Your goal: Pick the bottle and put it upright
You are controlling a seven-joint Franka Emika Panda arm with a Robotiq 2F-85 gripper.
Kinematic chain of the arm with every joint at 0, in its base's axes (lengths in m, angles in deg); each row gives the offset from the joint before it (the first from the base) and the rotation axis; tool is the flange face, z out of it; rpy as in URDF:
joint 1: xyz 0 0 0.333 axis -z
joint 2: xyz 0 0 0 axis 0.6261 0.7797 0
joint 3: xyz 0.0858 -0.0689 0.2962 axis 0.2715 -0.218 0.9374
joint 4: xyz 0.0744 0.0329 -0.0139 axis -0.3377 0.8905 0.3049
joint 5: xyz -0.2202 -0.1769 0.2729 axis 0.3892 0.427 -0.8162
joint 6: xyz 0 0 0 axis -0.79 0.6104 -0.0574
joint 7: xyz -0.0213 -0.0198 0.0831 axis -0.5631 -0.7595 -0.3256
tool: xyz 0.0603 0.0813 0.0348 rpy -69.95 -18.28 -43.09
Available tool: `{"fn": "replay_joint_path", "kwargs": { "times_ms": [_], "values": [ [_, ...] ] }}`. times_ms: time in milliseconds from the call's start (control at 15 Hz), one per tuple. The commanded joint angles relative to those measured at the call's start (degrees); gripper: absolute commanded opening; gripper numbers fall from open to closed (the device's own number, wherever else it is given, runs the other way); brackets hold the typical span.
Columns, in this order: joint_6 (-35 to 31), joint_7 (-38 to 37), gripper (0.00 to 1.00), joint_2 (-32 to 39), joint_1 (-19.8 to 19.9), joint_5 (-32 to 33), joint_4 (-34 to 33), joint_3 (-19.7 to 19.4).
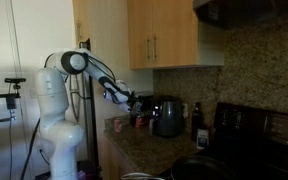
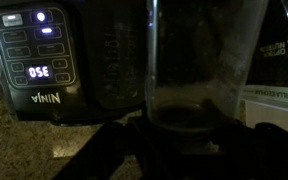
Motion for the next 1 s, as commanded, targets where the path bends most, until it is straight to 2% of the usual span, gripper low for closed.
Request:
{"fn": "replay_joint_path", "kwargs": {
  "times_ms": [0, 133, 200, 333, 667, 933],
  "values": [
    [1.03, -1.27, 0.52, 0.04, -0.18, 0.58, 0.04, 0.06],
    [1.82, -2.07, 0.52, 0.07, -0.44, 0.86, 0.10, 0.10],
    [1.86, -2.08, 0.27, 0.06, -0.46, 0.86, 0.10, 0.10],
    [0.83, -1.40, 0.27, 0.15, -0.36, 1.68, -0.20, -0.04],
    [1.33, -4.66, 0.27, 0.31, -0.77, 9.02, -0.84, 0.00],
    [-8.28, -5.12, 0.27, 0.71, -0.24, 4.18, -1.50, -0.82]
  ]
}}
